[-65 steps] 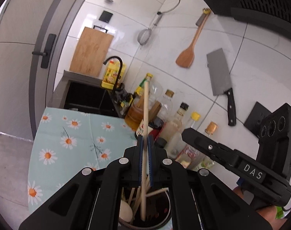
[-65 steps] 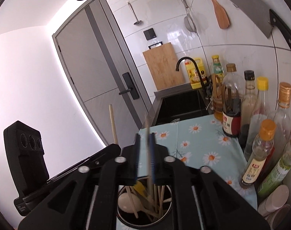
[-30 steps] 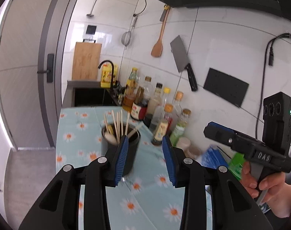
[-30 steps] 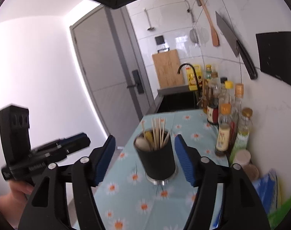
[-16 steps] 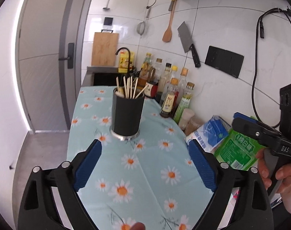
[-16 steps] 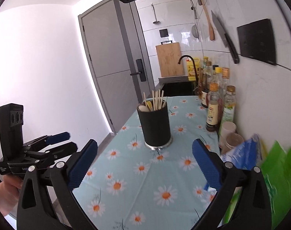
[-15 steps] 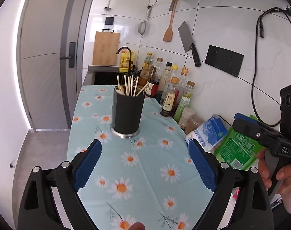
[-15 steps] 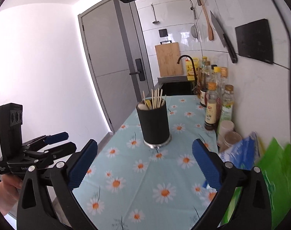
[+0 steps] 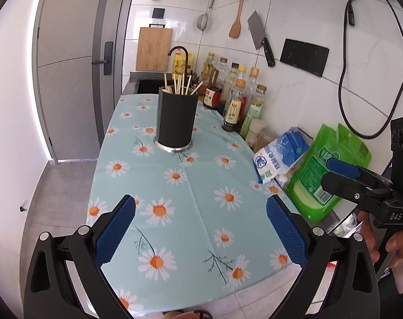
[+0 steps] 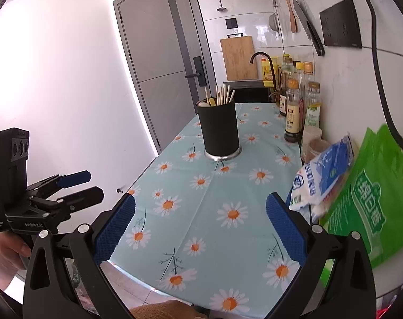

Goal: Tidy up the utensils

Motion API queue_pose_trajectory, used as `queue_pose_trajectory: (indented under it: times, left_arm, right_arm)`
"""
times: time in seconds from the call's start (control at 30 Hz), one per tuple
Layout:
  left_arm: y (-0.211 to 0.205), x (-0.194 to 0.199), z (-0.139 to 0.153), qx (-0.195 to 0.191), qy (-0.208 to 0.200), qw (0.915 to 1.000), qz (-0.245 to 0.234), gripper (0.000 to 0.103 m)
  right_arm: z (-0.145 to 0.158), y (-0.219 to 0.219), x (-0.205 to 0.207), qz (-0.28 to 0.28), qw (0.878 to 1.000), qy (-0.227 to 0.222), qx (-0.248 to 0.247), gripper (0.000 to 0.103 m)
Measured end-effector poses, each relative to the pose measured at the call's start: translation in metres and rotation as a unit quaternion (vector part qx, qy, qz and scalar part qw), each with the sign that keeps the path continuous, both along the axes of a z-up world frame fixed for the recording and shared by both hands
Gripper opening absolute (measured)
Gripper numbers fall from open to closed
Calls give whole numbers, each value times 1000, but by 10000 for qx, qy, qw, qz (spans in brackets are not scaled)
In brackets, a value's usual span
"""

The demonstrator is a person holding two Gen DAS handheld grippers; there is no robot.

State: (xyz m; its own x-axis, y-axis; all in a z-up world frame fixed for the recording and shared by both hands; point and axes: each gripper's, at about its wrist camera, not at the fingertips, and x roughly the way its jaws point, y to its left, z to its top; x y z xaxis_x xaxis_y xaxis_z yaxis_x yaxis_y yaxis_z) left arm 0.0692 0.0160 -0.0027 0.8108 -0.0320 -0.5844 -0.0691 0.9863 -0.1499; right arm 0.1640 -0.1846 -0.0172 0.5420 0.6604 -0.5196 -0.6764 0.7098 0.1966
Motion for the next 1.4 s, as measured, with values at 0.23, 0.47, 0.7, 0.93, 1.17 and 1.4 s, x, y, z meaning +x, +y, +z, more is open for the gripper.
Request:
queue_pose_trajectory:
  times: [0.23, 0.47, 0.7, 0.93, 1.17, 1.4]
  left_arm:
    - [-11, -3, -4, 40, 141, 9999, -47, 96]
    - [-16, -3, -10, -35, 292, 9995, -119, 96]
    - [-18, -6, -8, 51, 227, 9997, -103, 96]
    - [-18, -8, -6, 76, 244, 9996, -121, 96]
    - [-17, -8, -6, 18, 250, 9996, -103, 96]
    - [-16, -11, -3, -1, 234, 9997, -64, 96]
  right_arm:
    - [-2, -5, -6, 28, 10000, 8, 1, 98]
    - [-6, -9, -7, -50, 9999, 95, -5, 98]
    - [-9, -10, -1, -35, 9997, 228, 53, 98]
    - [-11, -11, 0, -28, 9997, 234, 41, 98]
    - [-12, -14, -2, -128, 9997, 177, 61, 98]
    - [-8, -9, -3, -71, 10000, 66, -20, 98]
